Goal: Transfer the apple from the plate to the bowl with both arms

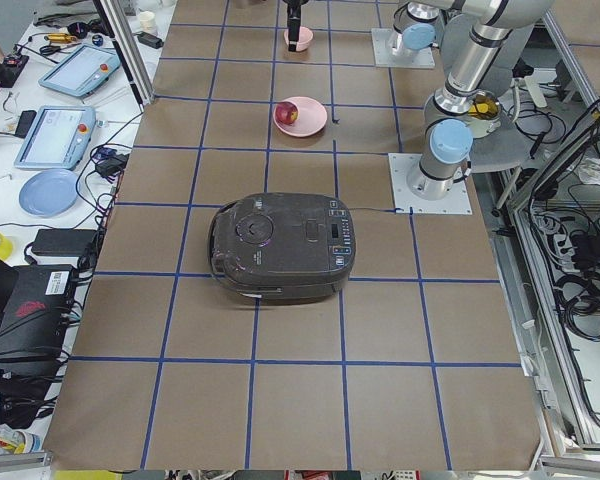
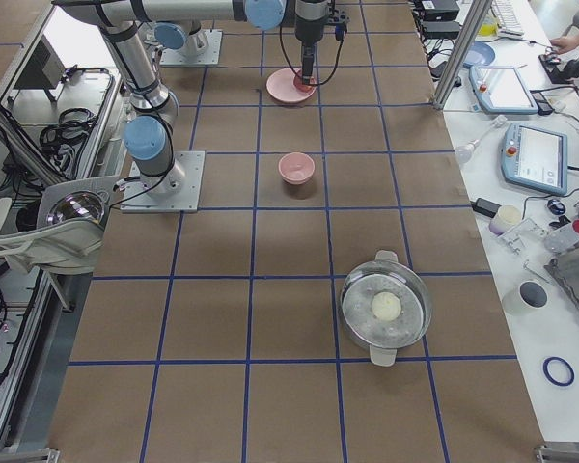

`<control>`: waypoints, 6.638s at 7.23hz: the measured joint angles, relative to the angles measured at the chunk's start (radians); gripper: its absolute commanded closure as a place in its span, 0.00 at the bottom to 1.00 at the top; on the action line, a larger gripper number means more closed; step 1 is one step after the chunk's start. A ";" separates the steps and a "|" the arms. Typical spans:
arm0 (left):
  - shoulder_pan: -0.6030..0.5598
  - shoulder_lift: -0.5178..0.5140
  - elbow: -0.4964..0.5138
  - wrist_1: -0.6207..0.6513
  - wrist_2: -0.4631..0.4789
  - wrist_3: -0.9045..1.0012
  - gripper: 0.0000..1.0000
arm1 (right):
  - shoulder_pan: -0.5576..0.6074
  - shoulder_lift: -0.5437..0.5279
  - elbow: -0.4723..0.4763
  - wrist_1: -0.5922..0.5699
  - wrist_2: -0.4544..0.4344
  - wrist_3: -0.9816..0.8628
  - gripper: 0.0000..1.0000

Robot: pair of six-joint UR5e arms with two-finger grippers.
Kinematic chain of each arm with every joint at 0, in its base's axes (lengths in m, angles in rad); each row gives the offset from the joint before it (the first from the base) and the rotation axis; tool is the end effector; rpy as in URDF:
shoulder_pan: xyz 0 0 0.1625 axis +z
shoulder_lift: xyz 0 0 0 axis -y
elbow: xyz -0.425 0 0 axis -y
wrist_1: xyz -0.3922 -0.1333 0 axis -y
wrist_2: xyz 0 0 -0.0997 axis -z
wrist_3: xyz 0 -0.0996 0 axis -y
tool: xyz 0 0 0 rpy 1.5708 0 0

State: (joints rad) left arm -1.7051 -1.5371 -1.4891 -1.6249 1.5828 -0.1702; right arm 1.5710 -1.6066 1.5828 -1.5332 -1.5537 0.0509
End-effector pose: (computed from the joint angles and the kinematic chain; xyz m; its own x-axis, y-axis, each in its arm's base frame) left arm -0.1953 -0.4589 0.5391 -0.9993 -0.0363 -0.0014 -0.0361 0.9974 -0.0624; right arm 0.1351 -0.4752 0.4956 -0.9986 0.0509 -0.0164 0.0507 0.9986 0.0146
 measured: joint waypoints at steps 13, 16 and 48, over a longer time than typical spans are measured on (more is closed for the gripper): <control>0.002 0.022 -0.023 0.013 0.001 -0.007 0.00 | 0.003 -0.001 0.001 -0.004 -0.017 -0.008 0.00; 0.002 0.023 -0.023 0.014 -0.001 -0.008 0.00 | 0.003 -0.001 0.001 -0.003 -0.016 -0.008 0.00; -0.173 -0.385 -0.384 0.669 0.004 0.407 0.00 | -0.378 0.328 0.414 -0.419 0.002 -0.364 1.00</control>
State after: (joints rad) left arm -1.8777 -1.9221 -1.8731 -0.9555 1.5872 0.2366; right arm 1.1935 -1.2785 1.9966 -1.9521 -1.5516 -0.3132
